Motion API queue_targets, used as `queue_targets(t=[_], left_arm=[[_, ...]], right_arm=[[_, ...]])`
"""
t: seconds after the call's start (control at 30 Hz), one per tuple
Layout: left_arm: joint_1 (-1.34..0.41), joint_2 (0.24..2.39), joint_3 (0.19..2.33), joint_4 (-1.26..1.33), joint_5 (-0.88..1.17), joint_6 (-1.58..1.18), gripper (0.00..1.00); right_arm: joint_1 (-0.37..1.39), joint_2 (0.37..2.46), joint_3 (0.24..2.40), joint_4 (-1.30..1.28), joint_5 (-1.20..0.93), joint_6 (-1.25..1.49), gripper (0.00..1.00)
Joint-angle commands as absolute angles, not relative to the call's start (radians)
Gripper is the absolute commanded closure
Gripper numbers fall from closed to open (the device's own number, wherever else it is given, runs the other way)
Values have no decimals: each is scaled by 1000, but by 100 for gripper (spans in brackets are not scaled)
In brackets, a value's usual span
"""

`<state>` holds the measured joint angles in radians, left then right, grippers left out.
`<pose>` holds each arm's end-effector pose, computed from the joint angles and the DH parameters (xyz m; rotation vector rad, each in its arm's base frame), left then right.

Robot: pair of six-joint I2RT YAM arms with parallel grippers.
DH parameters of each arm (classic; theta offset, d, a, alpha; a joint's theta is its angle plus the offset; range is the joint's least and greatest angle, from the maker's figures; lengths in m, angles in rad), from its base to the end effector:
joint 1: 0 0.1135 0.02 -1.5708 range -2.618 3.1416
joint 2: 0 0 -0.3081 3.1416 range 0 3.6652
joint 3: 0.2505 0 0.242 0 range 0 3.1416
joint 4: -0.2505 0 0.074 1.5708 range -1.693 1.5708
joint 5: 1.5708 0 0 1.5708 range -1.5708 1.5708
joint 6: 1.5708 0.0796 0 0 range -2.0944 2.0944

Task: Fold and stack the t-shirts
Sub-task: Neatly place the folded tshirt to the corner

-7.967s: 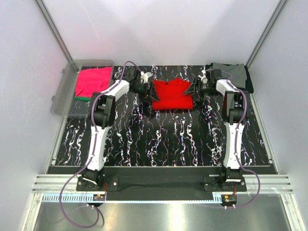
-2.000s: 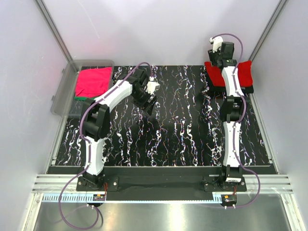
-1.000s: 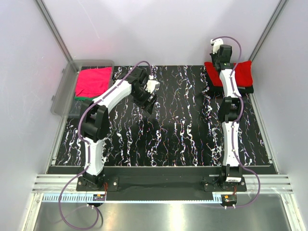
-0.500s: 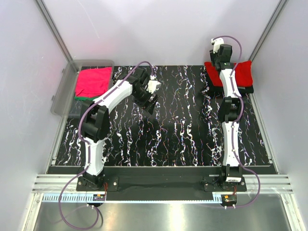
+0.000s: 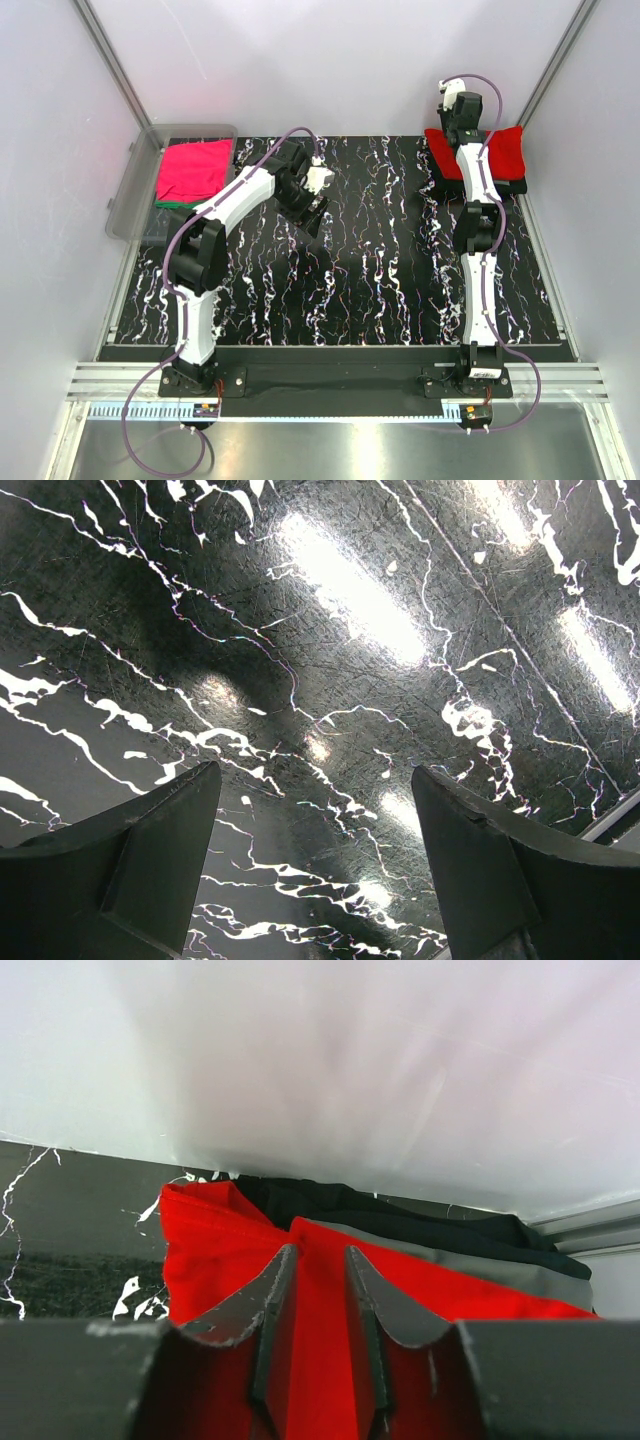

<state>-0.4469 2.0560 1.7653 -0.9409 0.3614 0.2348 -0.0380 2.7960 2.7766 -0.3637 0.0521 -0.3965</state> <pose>0.3981 -0.2220 0.2363 1.0154 2.6015 -0.5577 0.6872 -0.0303 0.2159 -0.3168 1.9428 -0.3365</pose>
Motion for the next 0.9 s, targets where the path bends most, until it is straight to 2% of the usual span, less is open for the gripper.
queue_targets(t=[0.0,0.13,0.3,0.4,0.5,0.67,0.7,0.73,0.87], left_arm=[[-454,2034,1775,-916,351,229,17],[-457,2040,1779,-916,350,229,17],[-460,2048,1789,-916,350,230,17],[-462,2051,1787,-914,344,232,17],[-465,2048,1783,-916,336,233,17],[-474,2040,1778,-914,324,239,17],[-477,2039,1776,-913,322,241,17],[-480,2036,1775,-913,318,241,17],[-495,2025,1766,-914,304,248,16]], right_arm=[[-29,2793,2781,-334,67,-410,69],[-31,2798,2780,-334,69,-413,68],[-31,2816,2773,-336,89,-410,59],[-31,2826,2773,-333,91,-414,59],[-31,2829,2775,-341,74,-416,73],[-31,2841,2795,-356,55,-417,81],[-31,2844,2799,-359,52,-419,95],[-31,2846,2809,-365,55,-416,100],[-31,2826,2836,-371,46,-411,100]])
